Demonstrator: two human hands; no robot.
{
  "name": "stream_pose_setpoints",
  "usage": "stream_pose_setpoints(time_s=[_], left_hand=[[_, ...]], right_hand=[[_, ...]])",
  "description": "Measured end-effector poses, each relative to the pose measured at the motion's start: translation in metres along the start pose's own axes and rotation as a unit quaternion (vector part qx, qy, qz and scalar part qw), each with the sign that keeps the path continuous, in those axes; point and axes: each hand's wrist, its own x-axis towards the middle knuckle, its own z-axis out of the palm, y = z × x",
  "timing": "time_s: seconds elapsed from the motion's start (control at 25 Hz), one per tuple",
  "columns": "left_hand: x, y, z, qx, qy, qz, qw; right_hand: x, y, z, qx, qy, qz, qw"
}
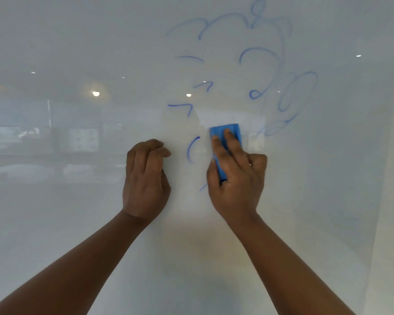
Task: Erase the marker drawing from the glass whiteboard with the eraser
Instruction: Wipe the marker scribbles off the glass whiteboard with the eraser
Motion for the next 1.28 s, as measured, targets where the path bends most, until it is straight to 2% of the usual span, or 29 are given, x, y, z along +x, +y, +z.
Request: stream_pose_setpoints(time_s=[0.16, 0.24, 0.32, 0.44, 0.64, 0.72, 0.8, 0.84, 0.88, 1.0, 1.04, 1.08, 1.16, 1.2, 1.28], left_hand=[[-0.002, 0.000, 0.001, 0.011, 0.011, -0.001, 1.000], [-0.003, 0.002, 0.000, 0.006, 0.006, -0.005, 1.000], [-0.004, 0.002, -0.001, 0.006, 0.004, -0.008, 1.000], [-0.006, 0.000, 0.001, 0.002, 0.007, -0.010, 1.000], [-0.003, -0.007, -0.008, -0.049, -0.006, -0.019, 0.999], [-0.004, -0.007, -0.011, -0.051, -0.013, -0.019, 0.998], [-0.004, -0.006, -0.011, -0.048, -0.018, -0.020, 0.998], [-0.002, -0.008, -0.010, -0.050, -0.021, -0.017, 0.998], [0.000, -0.010, -0.011, -0.050, -0.026, -0.008, 0.998], [0.007, -0.024, -0.015, -0.041, -0.044, 0.045, 0.997], [0.010, -0.029, -0.018, -0.045, -0.051, 0.058, 0.996], [0.011, -0.031, -0.019, -0.053, -0.057, 0.062, 0.995], [0.013, -0.032, -0.020, -0.069, -0.060, 0.053, 0.994], [0.012, -0.032, -0.020, -0.076, -0.060, 0.046, 0.994], [0.010, -0.033, -0.021, -0.093, -0.059, 0.036, 0.993]], right_hand=[[-0.025, 0.001, -0.013, 0.058, -0.104, -0.139, 0.983], [-0.023, 0.009, -0.024, 0.046, -0.126, -0.180, 0.975], [-0.004, 0.008, -0.019, 0.016, -0.094, -0.156, 0.983], [0.019, -0.014, 0.003, 0.023, -0.032, -0.069, 0.997], [-0.034, -0.007, -0.018, 0.043, -0.113, -0.213, 0.969], [-0.020, 0.004, -0.021, 0.013, -0.066, -0.168, 0.984], [0.001, -0.006, -0.006, 0.004, -0.008, -0.036, 0.999], [0.006, -0.020, 0.004, 0.009, 0.000, 0.003, 1.000], [0.002, -0.034, 0.011, 0.015, -0.012, -0.003, 1.000], [-0.020, -0.038, 0.006, 0.034, -0.076, -0.140, 0.987], [-0.014, -0.031, 0.000, 0.029, -0.081, -0.144, 0.986], [-0.007, -0.027, -0.003, 0.013, -0.070, -0.111, 0.991], [0.012, -0.032, 0.006, -0.018, -0.022, 0.030, 0.999], [0.019, -0.044, 0.015, -0.025, -0.014, 0.072, 0.997], [0.018, -0.067, 0.028, -0.023, -0.044, 0.045, 0.998]])
